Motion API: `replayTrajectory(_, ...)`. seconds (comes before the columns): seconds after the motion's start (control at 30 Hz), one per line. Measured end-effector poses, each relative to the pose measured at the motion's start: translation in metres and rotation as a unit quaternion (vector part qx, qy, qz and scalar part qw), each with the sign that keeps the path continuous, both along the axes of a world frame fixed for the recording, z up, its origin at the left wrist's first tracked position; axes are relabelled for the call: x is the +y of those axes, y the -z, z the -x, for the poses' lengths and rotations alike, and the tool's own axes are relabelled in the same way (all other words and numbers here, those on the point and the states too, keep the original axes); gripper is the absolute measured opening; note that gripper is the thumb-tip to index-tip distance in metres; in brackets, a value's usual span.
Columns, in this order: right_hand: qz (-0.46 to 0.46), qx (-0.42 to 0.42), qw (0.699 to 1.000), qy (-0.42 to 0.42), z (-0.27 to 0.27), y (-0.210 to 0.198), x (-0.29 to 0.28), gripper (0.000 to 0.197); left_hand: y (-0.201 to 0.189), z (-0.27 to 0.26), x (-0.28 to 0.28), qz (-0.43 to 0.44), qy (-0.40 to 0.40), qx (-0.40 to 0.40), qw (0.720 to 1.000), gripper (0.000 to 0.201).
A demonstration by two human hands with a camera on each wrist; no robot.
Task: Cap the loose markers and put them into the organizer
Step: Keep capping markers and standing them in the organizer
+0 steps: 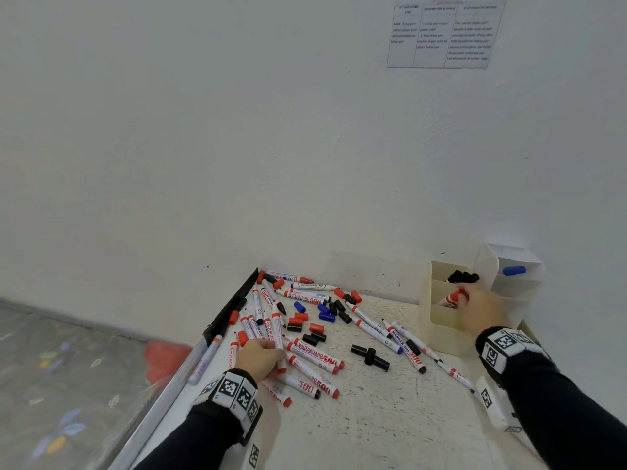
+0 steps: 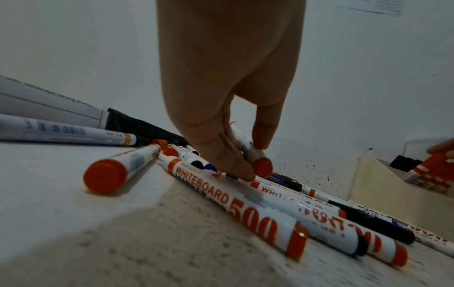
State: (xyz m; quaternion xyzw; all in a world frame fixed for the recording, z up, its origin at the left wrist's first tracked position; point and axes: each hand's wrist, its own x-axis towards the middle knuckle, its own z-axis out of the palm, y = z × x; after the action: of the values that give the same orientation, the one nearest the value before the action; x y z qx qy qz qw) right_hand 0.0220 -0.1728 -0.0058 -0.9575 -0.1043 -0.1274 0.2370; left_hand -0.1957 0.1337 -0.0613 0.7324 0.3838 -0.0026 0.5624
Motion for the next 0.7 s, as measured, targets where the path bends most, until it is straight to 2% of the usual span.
replayTrajectory(0.07, 0.069, 0.027, 0.997, 0.010, 0.000, 0.002, 0.003, 0.038, 0.000, 0.001, 0.001, -0.007, -0.007, -0.012, 1.000, 0.033)
replayTrajectory(0.17, 0.056, -0.014, 0.998, 0.015, 0.013, 0.003, 0.020, 0.038, 0.001, 0.001, 0.001, -0.047, -0.016, -0.026, 0.998, 0.030)
replayTrajectory(0.27, 0.044, -0.068, 0.994, -0.069, 0.034, 0.008, 0.052, 0.030, -0.001, 0.002, 0.001, -0.066, -0.015, -0.038, 0.997, 0.024)
replayTrajectory(0.3, 0.036, -0.043, 0.992, -0.117, 0.039, 0.011, 0.065, 0.030, -0.002, 0.003, 0.002, -0.066, -0.015, -0.042, 0.997, 0.022)
replayTrajectory(0.37, 0.021, 0.070, 0.973, -0.221, 0.049, 0.020, 0.094, 0.033, -0.005, 0.006, 0.005, -0.070, -0.012, -0.044, 0.997, 0.015)
replayTrajectory(0.47, 0.092, 0.206, 0.921, -0.318, 0.065, 0.031, 0.137, 0.039, -0.006, 0.013, 0.011, -0.076, -0.024, -0.044, 0.996, 0.014)
replayTrajectory(0.53, 0.138, 0.239, 0.900, -0.339, 0.075, 0.037, 0.162, 0.041, -0.005, 0.019, 0.016, -0.070, -0.028, -0.043, 0.996, 0.016)
replayTrajectory(0.7, 0.233, 0.241, 0.882, -0.331, 0.086, 0.050, 0.192, 0.046, -0.007, 0.029, 0.024, -0.073, -0.008, -0.035, 0.997, 0.011)
